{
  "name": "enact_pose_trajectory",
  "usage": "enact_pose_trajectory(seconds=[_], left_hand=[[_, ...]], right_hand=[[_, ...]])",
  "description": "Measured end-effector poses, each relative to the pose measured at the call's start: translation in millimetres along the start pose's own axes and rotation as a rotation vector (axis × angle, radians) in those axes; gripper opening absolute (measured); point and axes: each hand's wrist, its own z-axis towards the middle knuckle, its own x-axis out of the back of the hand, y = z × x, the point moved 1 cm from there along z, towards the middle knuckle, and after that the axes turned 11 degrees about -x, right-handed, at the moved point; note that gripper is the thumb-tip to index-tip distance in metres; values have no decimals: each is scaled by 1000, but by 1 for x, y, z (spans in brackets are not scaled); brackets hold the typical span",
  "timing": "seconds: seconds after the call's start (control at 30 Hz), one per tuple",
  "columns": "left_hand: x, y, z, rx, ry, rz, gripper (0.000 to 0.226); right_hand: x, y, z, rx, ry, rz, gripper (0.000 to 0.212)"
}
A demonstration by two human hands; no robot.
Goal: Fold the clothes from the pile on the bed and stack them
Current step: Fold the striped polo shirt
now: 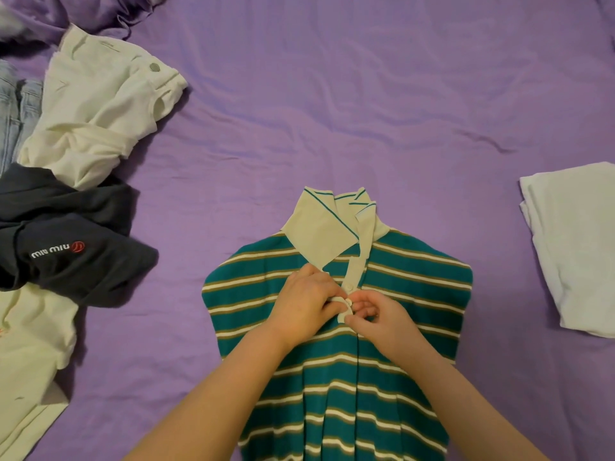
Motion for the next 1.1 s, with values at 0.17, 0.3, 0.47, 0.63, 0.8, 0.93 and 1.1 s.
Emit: enact_pose_trajectory(seconds=[0.17,0.3,0.47,0.63,0.8,0.93,1.1], left_hand=[[4,-2,5,-41,-98,37,28],[7,-5,8,-53,-169,62,29],[7,-8,11,-53,-200,71,27],[2,-6,13,-31,-159,115,25],[2,0,0,77,134,201,29],[-6,9,-15,170,203,164,20],[-20,16,-16,353,168,-57,18]], right_hand=[[-9,3,-1,86,167,-106,16],[-13,4,2,85,211,-123,20],[-11,5,8,42,204,-145,21],[-8,10,13,56,193,-211,24],[-10,12,15,70,192,-211,23],[-9,12,15,52,172,-161,21],[-7,12,14,73,147,-156,16]])
